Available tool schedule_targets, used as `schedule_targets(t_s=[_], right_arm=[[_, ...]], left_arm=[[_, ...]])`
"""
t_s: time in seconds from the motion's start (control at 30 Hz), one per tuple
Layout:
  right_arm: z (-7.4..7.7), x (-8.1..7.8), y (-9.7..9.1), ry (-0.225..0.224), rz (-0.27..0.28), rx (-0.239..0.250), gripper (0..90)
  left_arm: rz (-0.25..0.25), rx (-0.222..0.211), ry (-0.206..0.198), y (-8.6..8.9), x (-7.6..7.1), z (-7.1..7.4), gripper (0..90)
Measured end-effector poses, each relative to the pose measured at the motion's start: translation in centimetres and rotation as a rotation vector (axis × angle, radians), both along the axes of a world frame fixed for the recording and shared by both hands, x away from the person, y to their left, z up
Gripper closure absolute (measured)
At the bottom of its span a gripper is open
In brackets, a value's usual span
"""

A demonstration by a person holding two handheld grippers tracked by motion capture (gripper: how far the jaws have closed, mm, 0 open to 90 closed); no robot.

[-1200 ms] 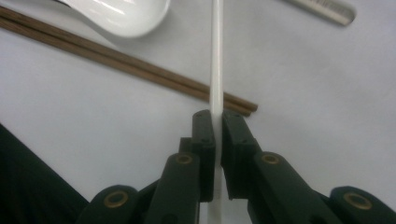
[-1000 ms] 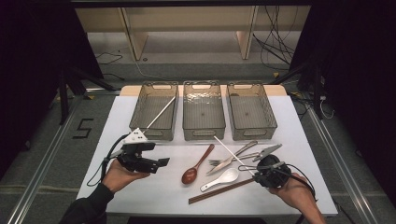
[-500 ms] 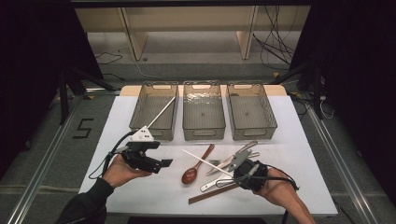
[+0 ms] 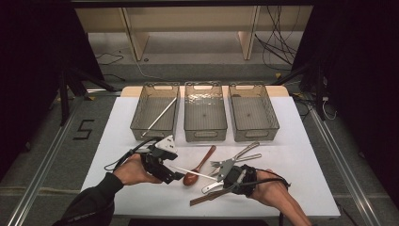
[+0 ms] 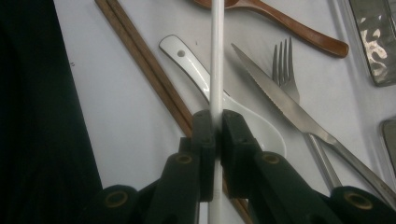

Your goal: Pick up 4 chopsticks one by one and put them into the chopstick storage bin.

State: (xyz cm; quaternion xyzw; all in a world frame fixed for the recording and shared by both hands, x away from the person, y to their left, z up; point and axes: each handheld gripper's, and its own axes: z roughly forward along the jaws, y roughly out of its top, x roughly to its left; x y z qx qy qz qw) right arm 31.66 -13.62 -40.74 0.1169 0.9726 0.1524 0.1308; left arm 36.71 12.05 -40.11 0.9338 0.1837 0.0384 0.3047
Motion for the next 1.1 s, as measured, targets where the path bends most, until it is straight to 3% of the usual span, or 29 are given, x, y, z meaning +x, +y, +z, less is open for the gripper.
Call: schedule_targets(t_s=[0.2, 0.4, 0.7, 0.9, 1.1], right_arm=[[0.1, -0.3, 0.5, -0.014, 0.016, -0.01, 85.1], [0.1, -0.4, 0.8, -0.036, 0.057, -0.028, 85.1], [0.0, -0.8, 1.3, -0.035, 0.105, -0.041, 85.0], [-0.1, -1.0, 1.5, -0.031, 0.129, -0.044, 85.0], [-0.1, -1.2, 1.5, -0.026, 0.146, -0.042, 85.0]], left_arm=[[-0.061, 0.05, -0.004, -1.1, -0.4, -0.4, 32.5], [-0.118, 0.071, 0.01, -1.9, -0.9, -0.7, 41.2], [-0.189, 0.117, 0.015, -2.7, -1.4, -1.2, 52.7], [-0.236, 0.15, 0.005, -3.1, -1.7, -1.4, 64.0], [-0.271, 0.161, 0.023, -3.1, -1.7, -1.6, 76.0]])
